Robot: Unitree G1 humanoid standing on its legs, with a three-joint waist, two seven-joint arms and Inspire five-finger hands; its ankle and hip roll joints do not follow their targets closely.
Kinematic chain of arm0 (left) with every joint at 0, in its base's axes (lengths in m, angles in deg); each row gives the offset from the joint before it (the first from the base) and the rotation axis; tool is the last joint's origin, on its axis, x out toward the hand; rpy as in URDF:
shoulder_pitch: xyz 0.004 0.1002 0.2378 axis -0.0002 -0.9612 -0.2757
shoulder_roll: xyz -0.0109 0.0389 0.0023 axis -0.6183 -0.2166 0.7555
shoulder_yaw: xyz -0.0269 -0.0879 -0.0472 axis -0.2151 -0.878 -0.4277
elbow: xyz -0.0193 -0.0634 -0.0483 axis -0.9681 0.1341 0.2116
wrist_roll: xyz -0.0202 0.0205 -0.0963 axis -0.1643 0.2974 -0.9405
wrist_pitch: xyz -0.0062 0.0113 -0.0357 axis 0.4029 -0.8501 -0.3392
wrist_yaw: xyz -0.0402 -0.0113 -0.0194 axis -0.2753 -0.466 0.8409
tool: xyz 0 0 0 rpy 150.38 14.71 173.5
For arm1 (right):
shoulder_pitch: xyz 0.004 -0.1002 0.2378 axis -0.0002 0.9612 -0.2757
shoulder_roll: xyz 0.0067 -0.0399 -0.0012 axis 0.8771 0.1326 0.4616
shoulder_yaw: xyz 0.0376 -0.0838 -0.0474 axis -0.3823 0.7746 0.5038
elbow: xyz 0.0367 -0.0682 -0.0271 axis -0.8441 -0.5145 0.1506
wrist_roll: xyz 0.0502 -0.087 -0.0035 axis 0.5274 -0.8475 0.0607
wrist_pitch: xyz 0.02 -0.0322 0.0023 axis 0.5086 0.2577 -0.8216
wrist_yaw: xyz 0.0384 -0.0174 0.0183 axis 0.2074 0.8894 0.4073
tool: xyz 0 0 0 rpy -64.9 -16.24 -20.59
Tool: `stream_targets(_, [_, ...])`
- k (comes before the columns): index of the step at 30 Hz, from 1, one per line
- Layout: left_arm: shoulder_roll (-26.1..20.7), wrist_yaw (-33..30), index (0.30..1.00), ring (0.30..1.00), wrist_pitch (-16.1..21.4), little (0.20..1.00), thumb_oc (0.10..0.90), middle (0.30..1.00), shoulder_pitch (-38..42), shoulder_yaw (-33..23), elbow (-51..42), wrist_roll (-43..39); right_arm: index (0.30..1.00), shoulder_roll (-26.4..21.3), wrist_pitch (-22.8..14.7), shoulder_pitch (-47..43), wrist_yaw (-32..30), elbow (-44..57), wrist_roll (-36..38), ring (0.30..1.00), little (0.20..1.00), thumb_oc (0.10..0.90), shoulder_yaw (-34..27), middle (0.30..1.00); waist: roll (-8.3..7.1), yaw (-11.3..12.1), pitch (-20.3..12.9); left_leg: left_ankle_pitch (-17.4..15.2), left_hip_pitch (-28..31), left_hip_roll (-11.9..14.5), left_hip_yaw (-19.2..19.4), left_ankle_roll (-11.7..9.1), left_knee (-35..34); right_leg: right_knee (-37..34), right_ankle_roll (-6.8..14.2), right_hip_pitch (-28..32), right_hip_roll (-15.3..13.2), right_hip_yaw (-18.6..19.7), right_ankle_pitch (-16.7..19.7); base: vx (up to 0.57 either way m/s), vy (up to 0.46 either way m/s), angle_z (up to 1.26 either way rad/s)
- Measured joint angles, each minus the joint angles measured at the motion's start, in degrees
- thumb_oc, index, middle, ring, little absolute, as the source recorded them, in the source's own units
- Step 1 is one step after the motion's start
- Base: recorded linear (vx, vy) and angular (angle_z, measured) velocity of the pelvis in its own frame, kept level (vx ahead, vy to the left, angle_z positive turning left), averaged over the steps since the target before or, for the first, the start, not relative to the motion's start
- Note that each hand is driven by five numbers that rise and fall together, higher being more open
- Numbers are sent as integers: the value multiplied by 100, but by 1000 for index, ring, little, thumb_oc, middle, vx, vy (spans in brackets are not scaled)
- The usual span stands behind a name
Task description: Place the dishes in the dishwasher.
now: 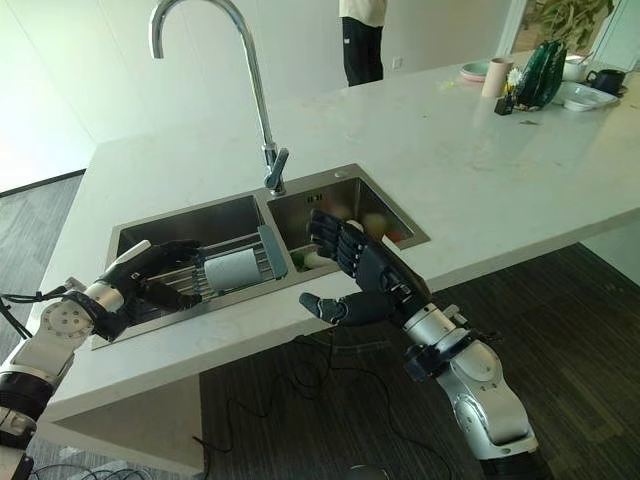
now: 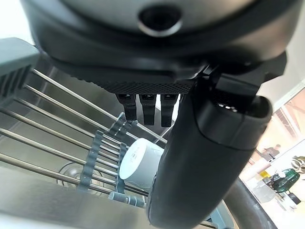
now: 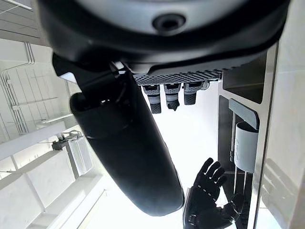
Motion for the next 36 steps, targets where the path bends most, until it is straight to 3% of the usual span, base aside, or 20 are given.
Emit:
stream_targets(3, [-3,7,900,900,18,900,800,900,54,0,136,98,900,-1,0,-1,2,0,0,900,900,800,-1,900,0,-15,0,-3,54,5,29,-5,-31,-30,1,33,19,36,9,-1,7,-7])
stream_targets(4, [-187,87,900,900,62,900,800,900,112,1,181,100,900,-1,0,0,12,0,0,900,900,800,-1,900,51,-124,6,-5,81,5,53,-11,-86,-68,1,33,39,63,11,33,-8,-2])
stream_targets(6, [74,-275,900,900,-126,900,800,900,200,68,66,306,900,-126,-5,-6,105,-65,7,900,900,800,-29,900,55,-129,3,-64,67,20,44,-66,-93,-66,12,38,23,40,-3,86,-26,5])
stream_targets(9, [311,-325,900,900,-126,900,800,900,227,246,-75,363,900,-178,19,-14,238,-188,3,900,900,800,-56,900,53,-274,5,-56,65,34,65,-50,-91,-67,-2,22,32,37,-20,84,-34,-1])
stream_targets(13, [333,-317,900,900,-122,900,800,900,434,494,-57,449,900,-179,108,-14,229,-187,3,900,900,800,-63,900,41,-430,13,-63,128,58,177,-53,-113,-75,-4,15,61,103,-23,50,-25,-16])
stream_targets(23, [319,-312,900,900,-122,900,800,900,780,507,105,447,900,-178,336,53,253,-187,2,900,900,800,-77,900,37,-769,18,-63,318,56,414,-60,-288,-158,8,14,122,315,-21,36,1,-12])
stream_targets(36, [246,-303,900,900,-120,900,800,900,895,473,681,447,900,-255,481,243,426,-182,1,900,900,800,-325,900,167,-896,191,-75,421,56,678,-78,-413,-177,19,-82,194,582,16,13,16,-11])
